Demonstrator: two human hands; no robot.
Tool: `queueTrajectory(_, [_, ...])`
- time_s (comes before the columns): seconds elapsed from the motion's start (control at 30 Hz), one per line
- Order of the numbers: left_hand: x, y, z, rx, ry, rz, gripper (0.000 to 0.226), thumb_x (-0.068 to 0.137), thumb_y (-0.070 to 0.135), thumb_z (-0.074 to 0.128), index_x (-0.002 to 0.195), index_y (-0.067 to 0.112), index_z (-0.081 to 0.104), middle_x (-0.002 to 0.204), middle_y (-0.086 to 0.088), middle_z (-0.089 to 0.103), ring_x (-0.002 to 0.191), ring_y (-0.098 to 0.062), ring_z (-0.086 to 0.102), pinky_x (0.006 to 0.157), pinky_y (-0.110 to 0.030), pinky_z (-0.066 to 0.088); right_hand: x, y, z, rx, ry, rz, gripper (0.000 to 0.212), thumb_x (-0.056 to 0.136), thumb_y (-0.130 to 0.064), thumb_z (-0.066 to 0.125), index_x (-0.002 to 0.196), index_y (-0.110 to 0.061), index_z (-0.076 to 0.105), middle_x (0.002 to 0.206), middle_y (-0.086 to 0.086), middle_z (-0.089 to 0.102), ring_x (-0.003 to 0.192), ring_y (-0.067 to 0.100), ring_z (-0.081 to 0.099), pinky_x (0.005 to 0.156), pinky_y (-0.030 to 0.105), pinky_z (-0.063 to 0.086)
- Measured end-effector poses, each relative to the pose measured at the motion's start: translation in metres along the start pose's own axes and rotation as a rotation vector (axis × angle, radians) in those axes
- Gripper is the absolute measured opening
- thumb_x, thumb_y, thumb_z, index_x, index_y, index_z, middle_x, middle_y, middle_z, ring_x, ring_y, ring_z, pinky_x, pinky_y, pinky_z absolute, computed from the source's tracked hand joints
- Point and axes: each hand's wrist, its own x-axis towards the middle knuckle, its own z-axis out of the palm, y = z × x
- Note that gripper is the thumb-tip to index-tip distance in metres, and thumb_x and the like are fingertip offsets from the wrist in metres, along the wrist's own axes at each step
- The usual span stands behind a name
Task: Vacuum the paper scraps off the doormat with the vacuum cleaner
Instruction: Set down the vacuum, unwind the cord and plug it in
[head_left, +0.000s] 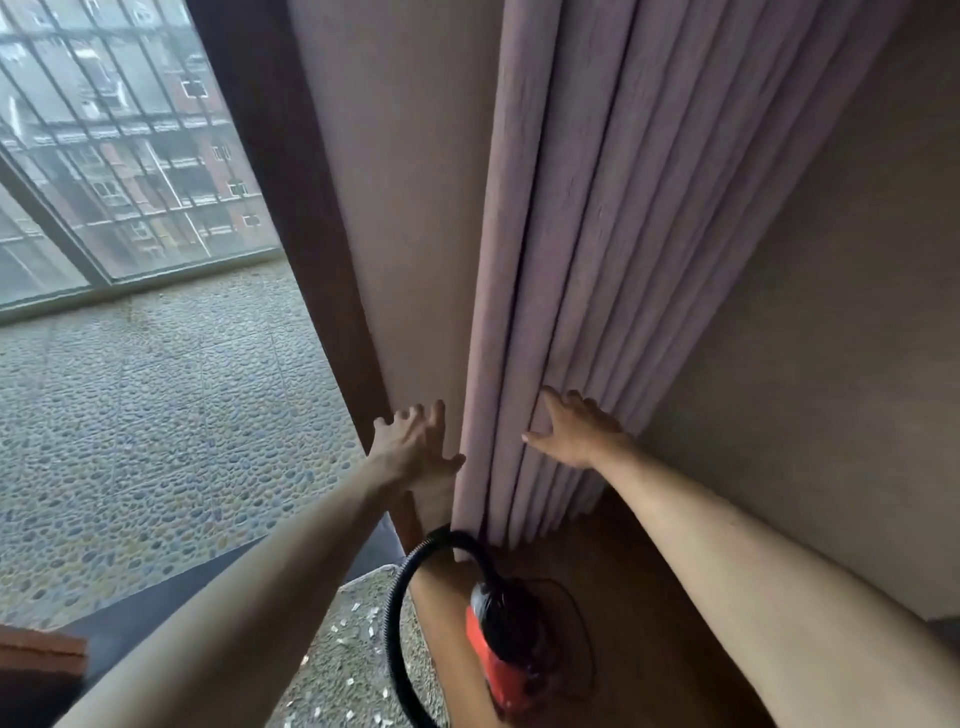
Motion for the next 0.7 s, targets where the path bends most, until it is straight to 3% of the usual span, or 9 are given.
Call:
queueTrajectory(0.23, [0.016,0.017,0.033,0.055,-0.093,0.151,0.072,0.087,0.062,0.055,0.138,0.015,0.034,0.132,-0.014,0.051,0.122,-0.034,0.052,0.095,-0.049,0.041,-0.032,0.048,0.027,0.007,-0.012,0.146,0.082,0.096,-0.057,0.047,0.157,-0.021,0.007,0.159,0.016,0.021,0.138,0.037,0.036,0.105,0.045,0.038])
queueTrajectory(0.4, [0.032,0.043,0.069,0.105,-0.175,0.221,0.07,0.089,0.062,0.052,0.139,0.016,0.034,0.135,-0.013,0.049,0.125,-0.034,0.049,0.097,-0.049,0.041,-0.052,0.087,0.064,0.069,-0.029,0.259,0.08,0.095,-0.054,0.051,0.156,-0.022,0.011,0.155,0.016,0.029,0.138,0.036,0.037,0.104,0.044,0.038])
queueTrajectory(0.57, [0.046,0.069,0.116,0.144,-0.232,0.263,0.073,0.089,0.059,0.053,0.142,0.014,0.032,0.138,-0.014,0.047,0.127,-0.034,0.047,0.099,-0.049,0.039,-0.059,0.124,0.122,0.103,-0.085,0.349,0.079,0.092,-0.058,0.05,0.154,-0.024,0.015,0.151,0.014,0.034,0.133,0.034,0.043,0.101,0.047,0.043])
queueTrajectory(0.7, [0.052,0.084,0.165,0.154,-0.293,0.283,0.072,0.088,0.059,0.055,0.14,0.014,0.034,0.137,-0.016,0.048,0.126,-0.036,0.048,0.102,-0.052,0.04,-0.063,0.147,0.184,0.194,-0.18,0.422,0.079,0.093,-0.058,0.05,0.155,-0.028,0.011,0.157,0.011,0.026,0.14,0.033,0.035,0.106,0.049,0.038])
